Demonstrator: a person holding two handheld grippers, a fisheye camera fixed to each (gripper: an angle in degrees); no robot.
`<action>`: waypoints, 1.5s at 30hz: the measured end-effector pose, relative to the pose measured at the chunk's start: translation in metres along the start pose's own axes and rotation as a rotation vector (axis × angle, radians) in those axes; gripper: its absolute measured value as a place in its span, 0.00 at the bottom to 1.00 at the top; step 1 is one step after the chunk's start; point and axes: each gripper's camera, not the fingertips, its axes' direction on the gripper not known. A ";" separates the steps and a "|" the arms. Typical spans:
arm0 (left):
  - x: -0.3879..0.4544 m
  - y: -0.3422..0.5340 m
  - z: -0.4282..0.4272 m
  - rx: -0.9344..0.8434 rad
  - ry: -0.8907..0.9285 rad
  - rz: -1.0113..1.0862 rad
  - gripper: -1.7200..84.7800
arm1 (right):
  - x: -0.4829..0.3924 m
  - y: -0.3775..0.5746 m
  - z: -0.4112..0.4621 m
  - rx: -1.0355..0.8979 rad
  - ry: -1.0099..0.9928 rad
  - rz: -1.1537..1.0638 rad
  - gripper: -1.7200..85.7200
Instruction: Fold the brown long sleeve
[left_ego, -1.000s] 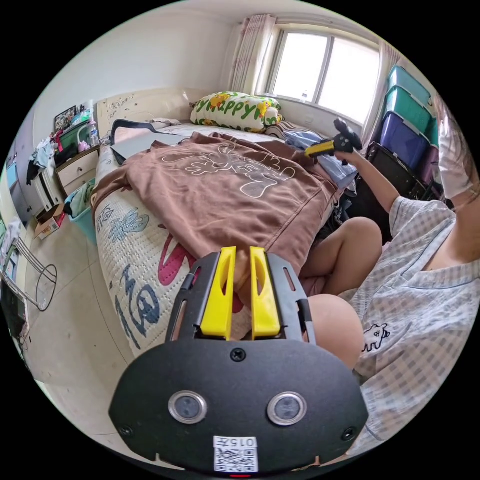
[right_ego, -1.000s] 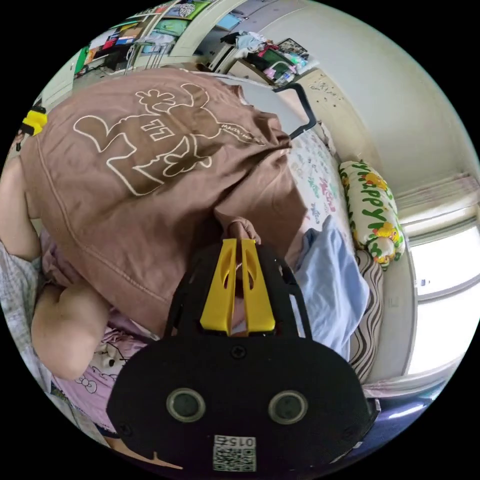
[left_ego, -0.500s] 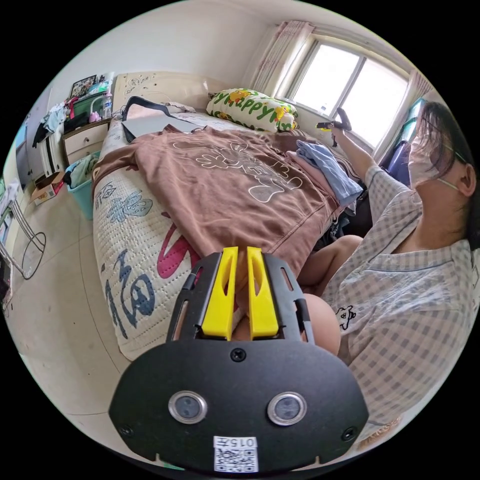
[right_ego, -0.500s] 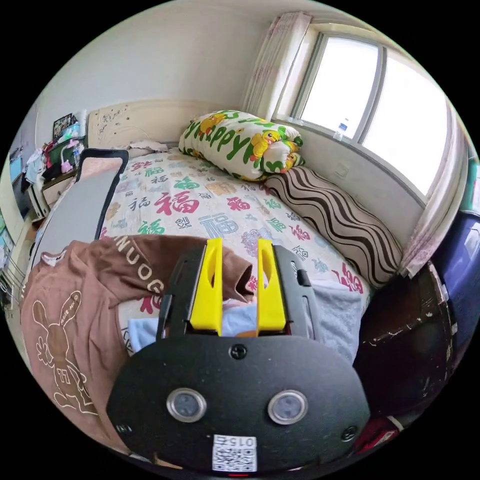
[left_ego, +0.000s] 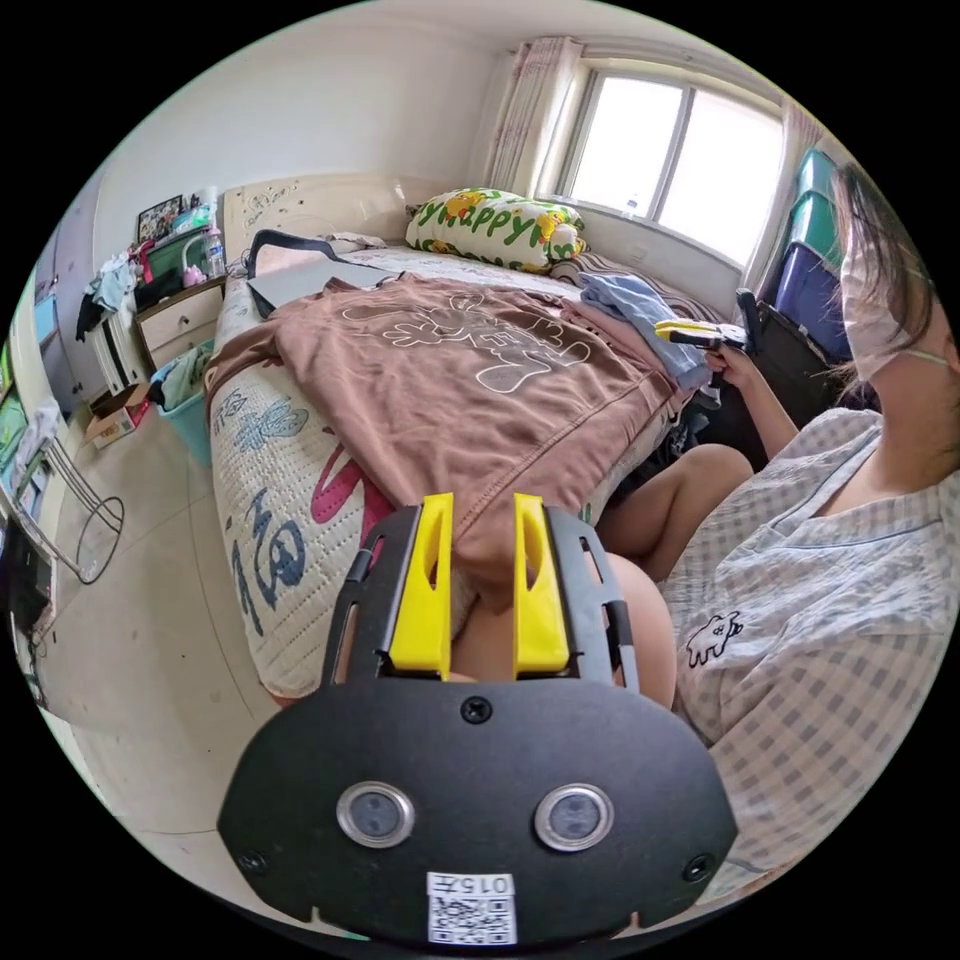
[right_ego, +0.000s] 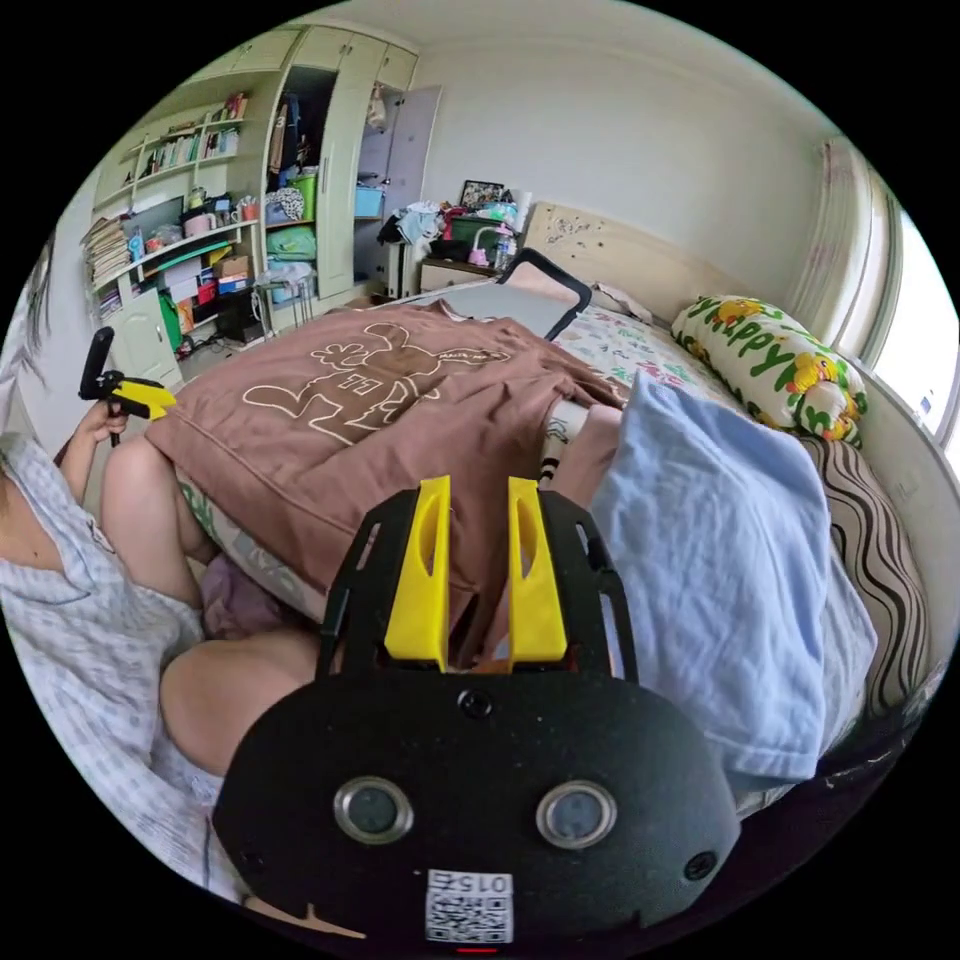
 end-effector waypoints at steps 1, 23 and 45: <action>0.006 0.005 -0.003 0.004 -0.005 0.003 0.13 | -0.007 0.015 -0.002 -0.016 -0.008 -0.011 0.13; 0.048 0.049 0.018 0.138 -0.065 -0.096 0.14 | -0.069 0.081 0.043 -0.102 0.525 -0.233 0.10; 0.065 0.058 0.017 0.037 -0.223 -0.054 0.05 | 0.001 0.089 0.030 -0.220 0.216 0.089 0.02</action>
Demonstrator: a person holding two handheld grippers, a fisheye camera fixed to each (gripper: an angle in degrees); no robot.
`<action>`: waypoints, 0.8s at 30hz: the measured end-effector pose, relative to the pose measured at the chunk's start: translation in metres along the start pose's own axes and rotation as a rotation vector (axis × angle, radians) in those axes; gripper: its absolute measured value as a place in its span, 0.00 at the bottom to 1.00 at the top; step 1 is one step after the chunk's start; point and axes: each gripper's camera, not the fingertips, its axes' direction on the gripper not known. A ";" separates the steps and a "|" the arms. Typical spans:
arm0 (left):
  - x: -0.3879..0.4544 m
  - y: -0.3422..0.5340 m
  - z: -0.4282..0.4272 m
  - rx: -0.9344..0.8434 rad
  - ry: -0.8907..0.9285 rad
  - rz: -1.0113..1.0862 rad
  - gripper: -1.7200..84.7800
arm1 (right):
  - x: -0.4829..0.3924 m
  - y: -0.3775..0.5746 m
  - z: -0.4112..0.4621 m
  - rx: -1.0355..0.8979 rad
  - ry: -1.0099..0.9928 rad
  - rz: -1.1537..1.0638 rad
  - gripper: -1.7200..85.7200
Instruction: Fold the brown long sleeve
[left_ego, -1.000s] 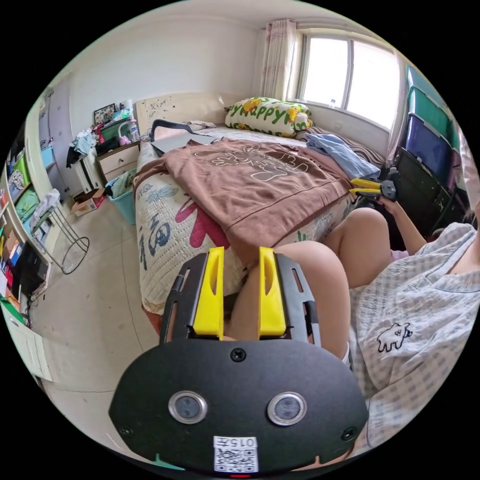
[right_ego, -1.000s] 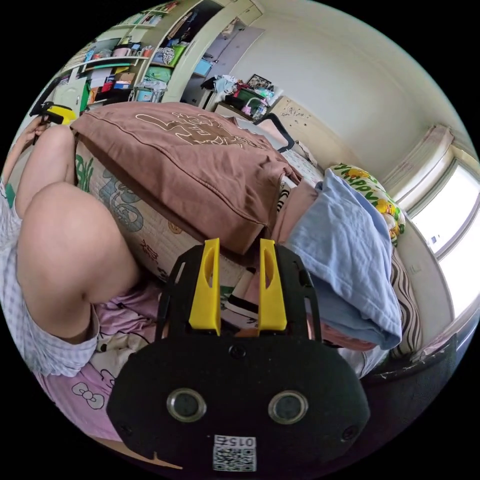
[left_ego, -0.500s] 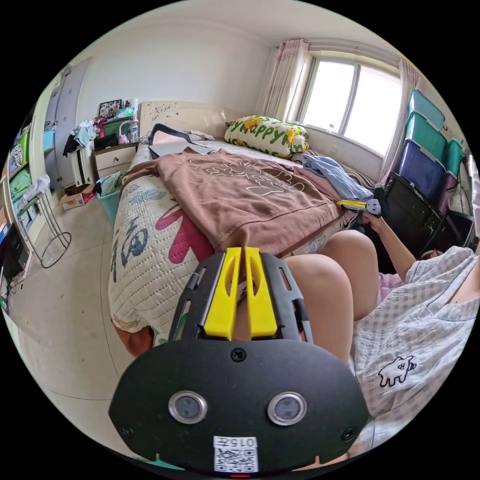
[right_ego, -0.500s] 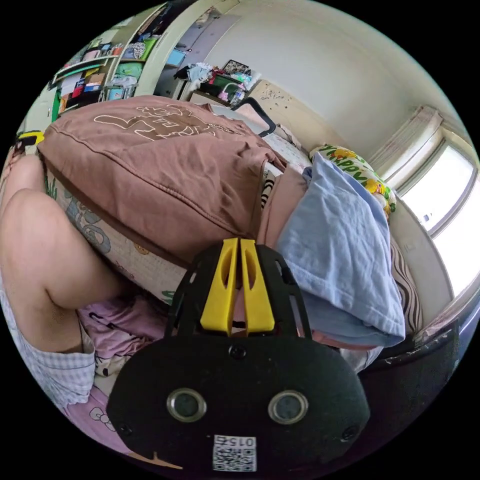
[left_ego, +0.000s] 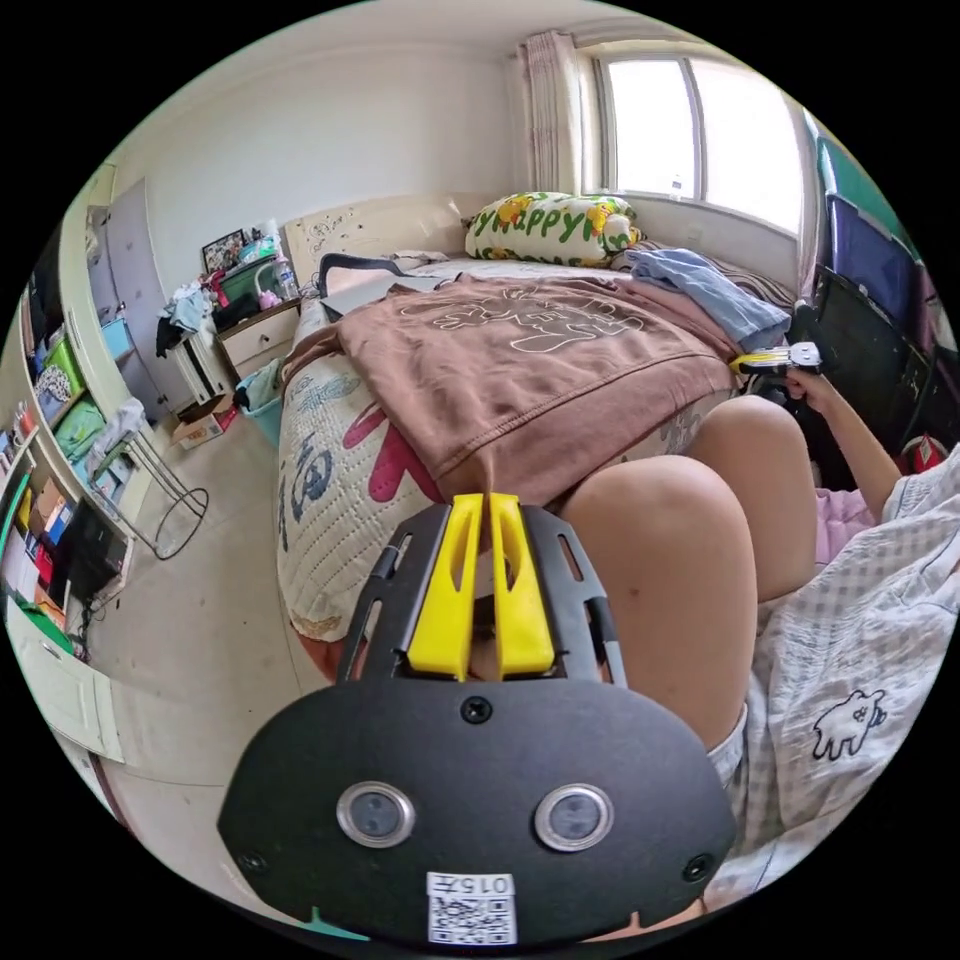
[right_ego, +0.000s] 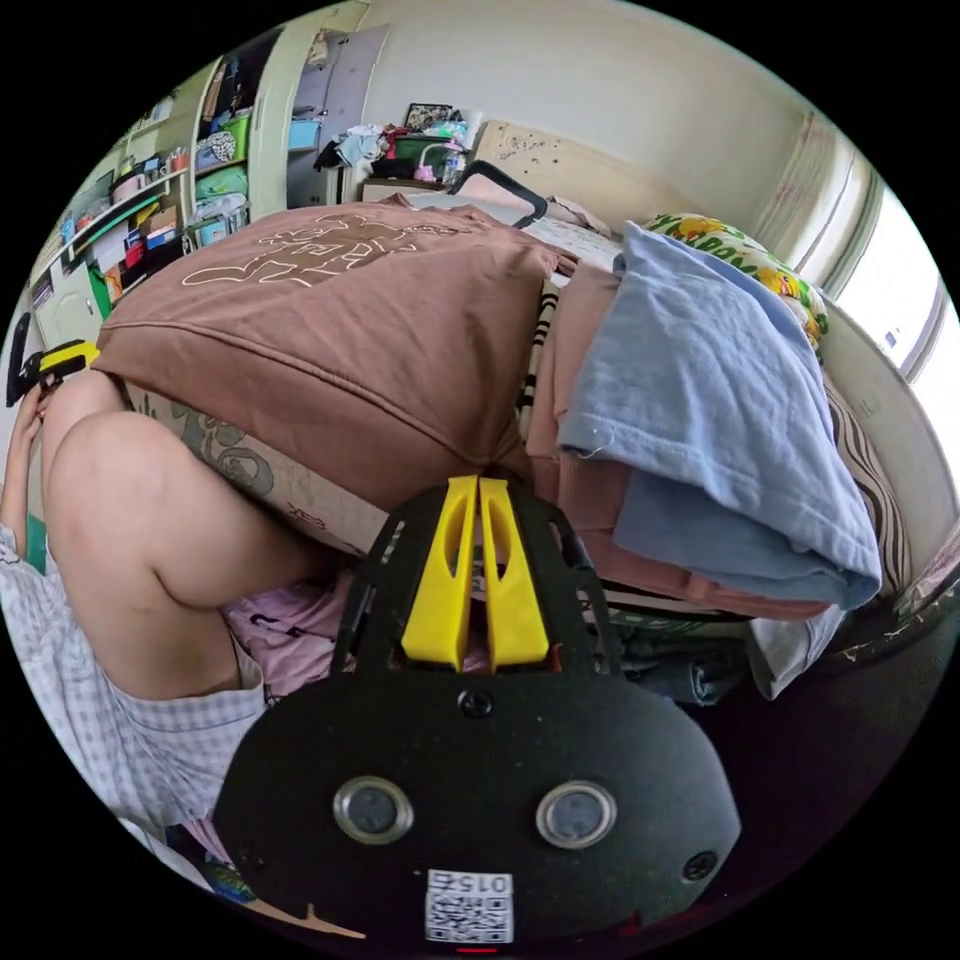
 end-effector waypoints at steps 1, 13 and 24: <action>-0.009 0.002 -0.006 0.011 0.020 -0.035 0.06 | 0.006 0.000 -0.006 0.030 -0.075 0.012 0.02; -0.152 -0.084 0.025 0.145 0.280 -0.365 0.17 | 0.071 -0.118 0.006 0.115 -0.049 0.166 0.12; -0.167 -0.105 0.069 0.033 0.339 -0.282 0.03 | 0.070 -0.162 0.073 -0.054 -0.090 0.142 0.07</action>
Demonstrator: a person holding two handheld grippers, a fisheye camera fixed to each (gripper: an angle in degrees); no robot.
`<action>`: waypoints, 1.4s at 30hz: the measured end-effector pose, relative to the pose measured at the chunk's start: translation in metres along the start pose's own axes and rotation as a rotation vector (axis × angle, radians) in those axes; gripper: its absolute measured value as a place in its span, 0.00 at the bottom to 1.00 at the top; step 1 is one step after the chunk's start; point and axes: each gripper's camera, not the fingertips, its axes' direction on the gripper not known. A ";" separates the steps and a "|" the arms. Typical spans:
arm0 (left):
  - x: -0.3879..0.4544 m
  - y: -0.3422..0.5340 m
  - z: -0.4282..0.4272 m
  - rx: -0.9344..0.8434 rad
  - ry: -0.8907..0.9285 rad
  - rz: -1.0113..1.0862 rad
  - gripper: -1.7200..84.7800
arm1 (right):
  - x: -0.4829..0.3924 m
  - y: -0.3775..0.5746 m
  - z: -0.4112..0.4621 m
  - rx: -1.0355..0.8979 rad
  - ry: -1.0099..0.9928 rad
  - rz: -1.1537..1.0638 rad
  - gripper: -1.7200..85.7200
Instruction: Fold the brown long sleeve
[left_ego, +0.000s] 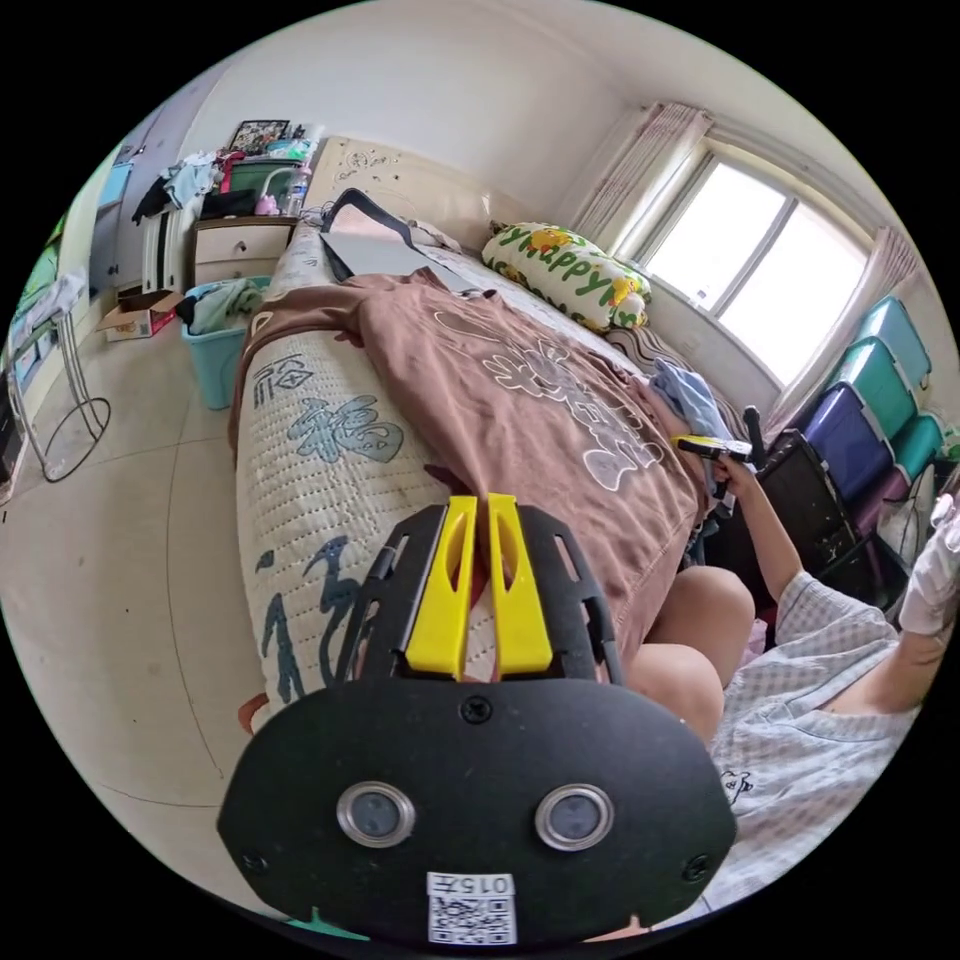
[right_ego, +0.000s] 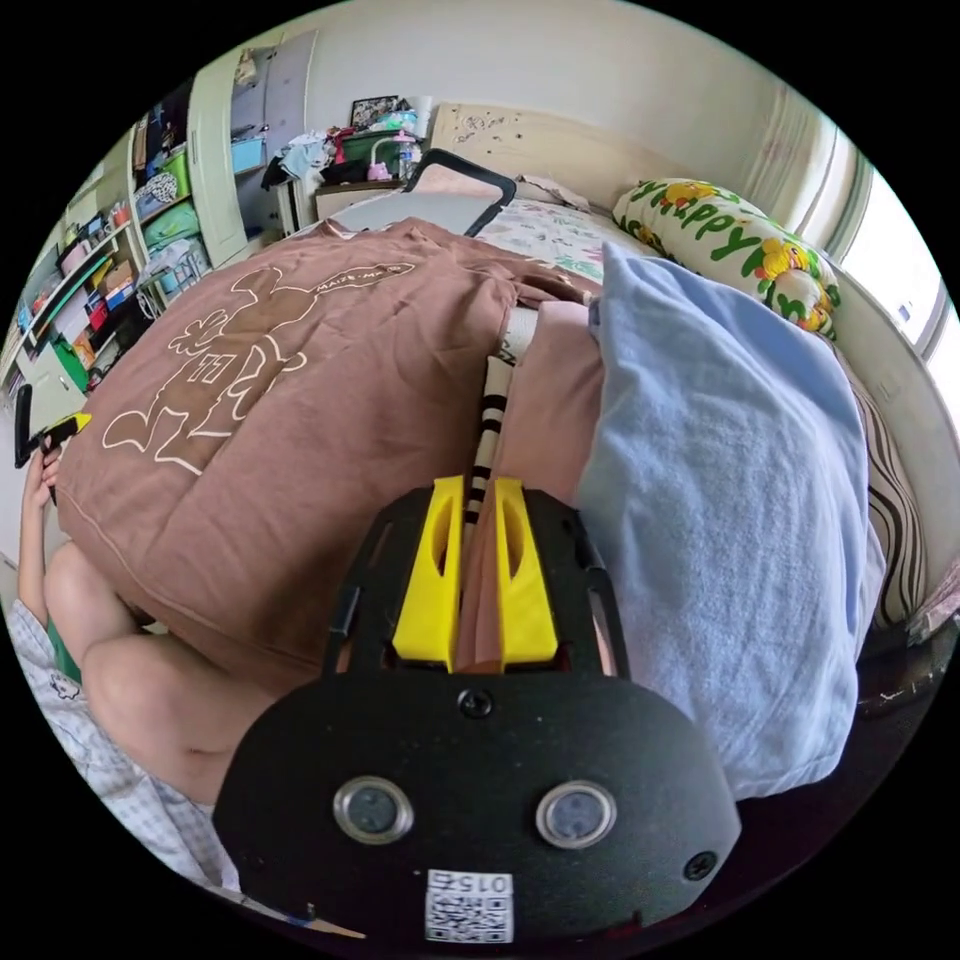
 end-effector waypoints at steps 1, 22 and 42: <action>-0.002 0.001 -0.004 0.017 0.012 0.003 0.03 | 0.000 0.001 -0.001 0.007 -0.044 0.008 0.06; -0.029 -0.022 -0.023 0.015 -0.010 0.038 0.08 | -0.053 -0.007 0.046 -0.061 0.107 -0.086 0.04; -0.277 -0.225 0.082 0.363 0.171 -0.830 0.13 | -0.126 -0.075 0.094 0.089 0.121 -0.164 0.02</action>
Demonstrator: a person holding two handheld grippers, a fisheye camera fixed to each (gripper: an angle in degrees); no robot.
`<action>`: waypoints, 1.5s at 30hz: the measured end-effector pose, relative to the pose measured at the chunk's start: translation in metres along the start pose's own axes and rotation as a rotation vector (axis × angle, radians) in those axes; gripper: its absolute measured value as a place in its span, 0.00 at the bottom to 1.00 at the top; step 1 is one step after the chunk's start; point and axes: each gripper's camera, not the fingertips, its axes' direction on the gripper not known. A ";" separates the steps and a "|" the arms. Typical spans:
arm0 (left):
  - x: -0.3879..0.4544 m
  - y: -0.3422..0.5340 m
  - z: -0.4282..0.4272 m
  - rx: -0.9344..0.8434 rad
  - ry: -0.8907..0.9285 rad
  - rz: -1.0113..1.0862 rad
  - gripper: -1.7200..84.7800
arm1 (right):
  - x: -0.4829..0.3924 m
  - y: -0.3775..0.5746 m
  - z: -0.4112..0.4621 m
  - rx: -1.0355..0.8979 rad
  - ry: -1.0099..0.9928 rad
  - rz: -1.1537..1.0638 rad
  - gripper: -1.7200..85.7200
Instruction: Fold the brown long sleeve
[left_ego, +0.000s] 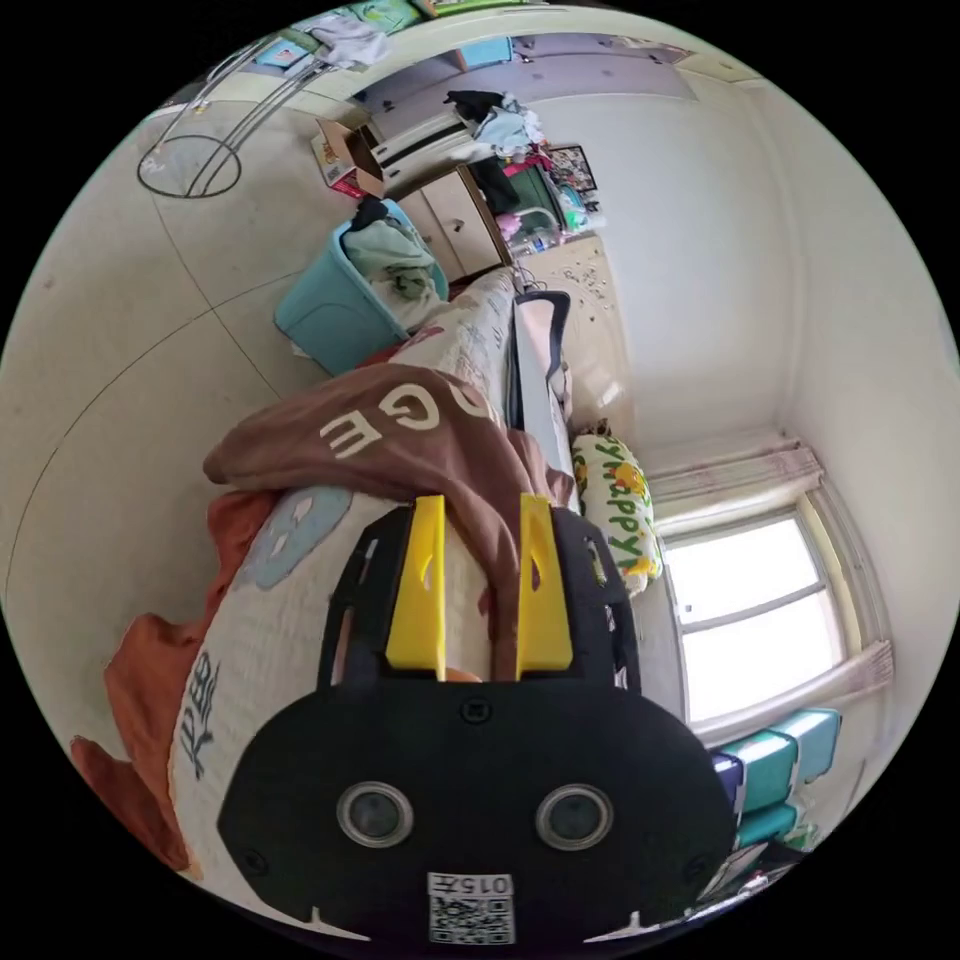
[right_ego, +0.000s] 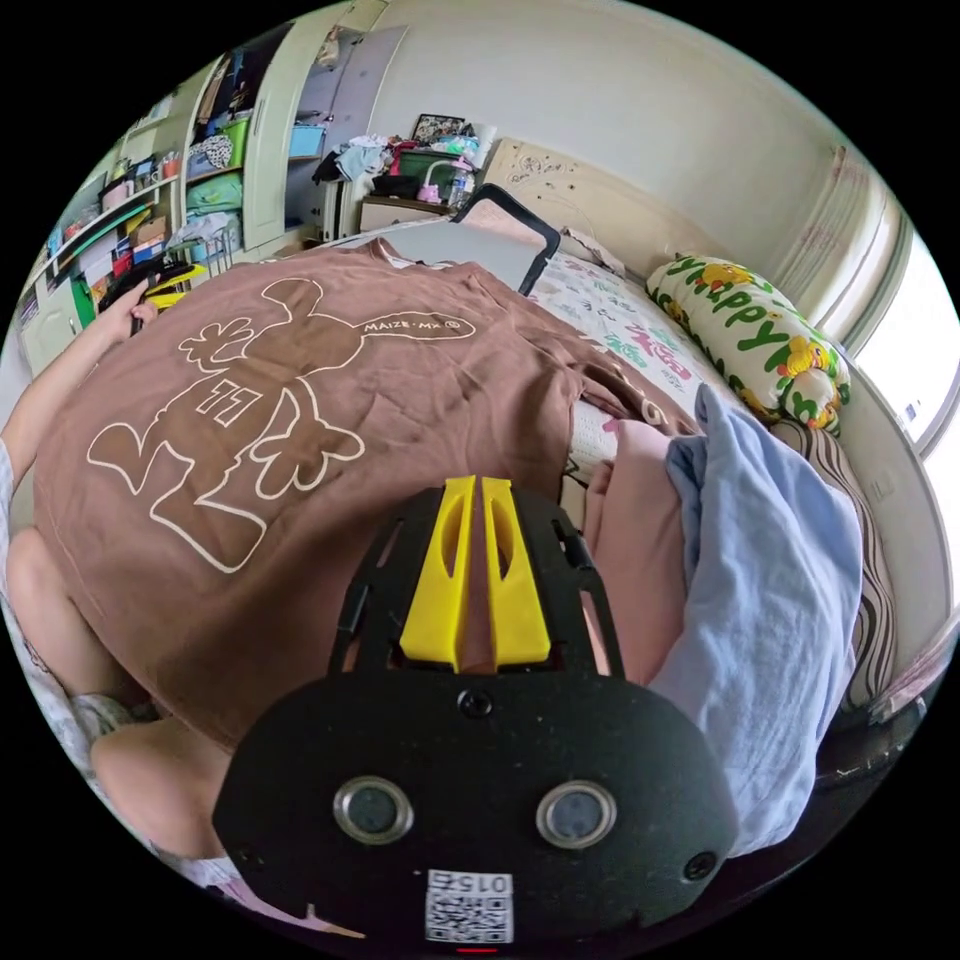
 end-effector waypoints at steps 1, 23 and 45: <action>-0.001 -0.010 0.008 0.010 0.012 -0.009 0.12 | -0.002 -0.003 0.007 -0.007 0.008 -0.003 0.02; -0.011 -0.031 -0.043 -0.175 0.042 0.183 0.12 | -0.124 0.029 -0.073 0.268 -0.362 -0.352 0.07; -0.041 -0.075 -0.024 0.033 0.002 0.075 0.02 | -0.330 -0.028 -0.057 0.092 -0.836 -0.823 0.11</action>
